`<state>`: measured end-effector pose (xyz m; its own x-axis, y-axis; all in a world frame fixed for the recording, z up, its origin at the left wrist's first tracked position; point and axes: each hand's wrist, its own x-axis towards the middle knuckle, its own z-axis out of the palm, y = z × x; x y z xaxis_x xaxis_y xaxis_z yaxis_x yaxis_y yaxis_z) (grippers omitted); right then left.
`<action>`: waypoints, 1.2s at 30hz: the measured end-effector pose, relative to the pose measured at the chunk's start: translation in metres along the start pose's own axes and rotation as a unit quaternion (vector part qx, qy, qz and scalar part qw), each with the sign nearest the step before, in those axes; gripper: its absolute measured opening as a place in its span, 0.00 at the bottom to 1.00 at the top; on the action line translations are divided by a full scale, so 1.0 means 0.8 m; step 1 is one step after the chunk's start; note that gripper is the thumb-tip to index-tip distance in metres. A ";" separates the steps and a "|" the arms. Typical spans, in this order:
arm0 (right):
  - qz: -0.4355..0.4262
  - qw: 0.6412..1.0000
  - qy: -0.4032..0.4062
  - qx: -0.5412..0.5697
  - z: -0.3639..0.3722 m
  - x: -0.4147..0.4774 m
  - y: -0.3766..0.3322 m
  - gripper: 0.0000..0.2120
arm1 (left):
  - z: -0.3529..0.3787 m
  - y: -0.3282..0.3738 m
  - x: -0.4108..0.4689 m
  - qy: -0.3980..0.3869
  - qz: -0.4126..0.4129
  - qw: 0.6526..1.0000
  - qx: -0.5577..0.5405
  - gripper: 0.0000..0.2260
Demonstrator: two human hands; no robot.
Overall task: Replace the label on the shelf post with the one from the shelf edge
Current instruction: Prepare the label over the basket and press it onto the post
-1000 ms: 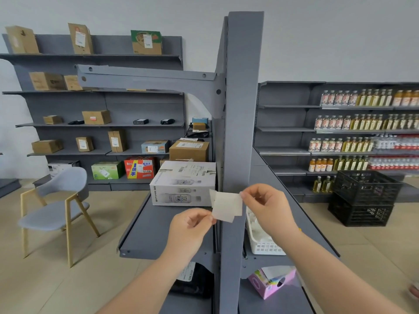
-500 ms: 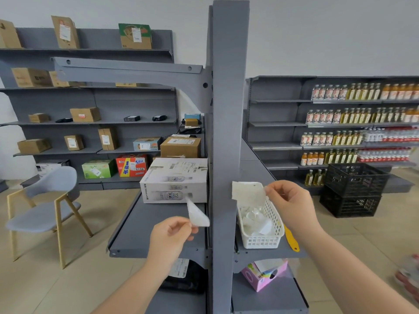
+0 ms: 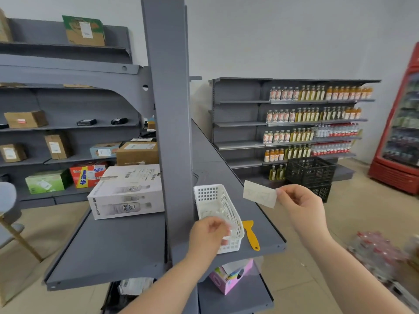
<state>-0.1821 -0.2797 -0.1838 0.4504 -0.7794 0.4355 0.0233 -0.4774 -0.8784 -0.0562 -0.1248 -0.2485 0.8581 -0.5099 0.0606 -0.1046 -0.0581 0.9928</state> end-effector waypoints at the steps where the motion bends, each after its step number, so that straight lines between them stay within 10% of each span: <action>1: 0.002 1.000 0.002 0.000 -0.004 0.002 0.003 0.05 | 0.009 0.002 0.012 0.000 0.009 0.999 0.031 0.07; 18: 0.037 0.996 -0.052 -0.055 0.035 0.017 0.054 0.05 | 0.021 -0.022 0.076 0.019 -0.062 0.995 0.079 0.13; 25: 0.010 0.997 -0.054 -0.051 0.044 0.015 0.046 0.05 | 0.020 0.010 0.054 0.022 0.043 0.994 0.095 0.16; 36: -0.337 0.931 -0.085 -0.116 0.073 -0.022 0.018 0.01 | 0.006 0.077 -0.002 -0.015 -0.057 0.978 -0.200 0.08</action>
<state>-0.1374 -0.2496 -0.2157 0.5392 -0.2059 0.8166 0.1667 -0.9244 -0.3431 -0.0663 -0.1320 -0.1881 0.8364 -0.5458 -0.0508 0.2018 0.2205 0.9543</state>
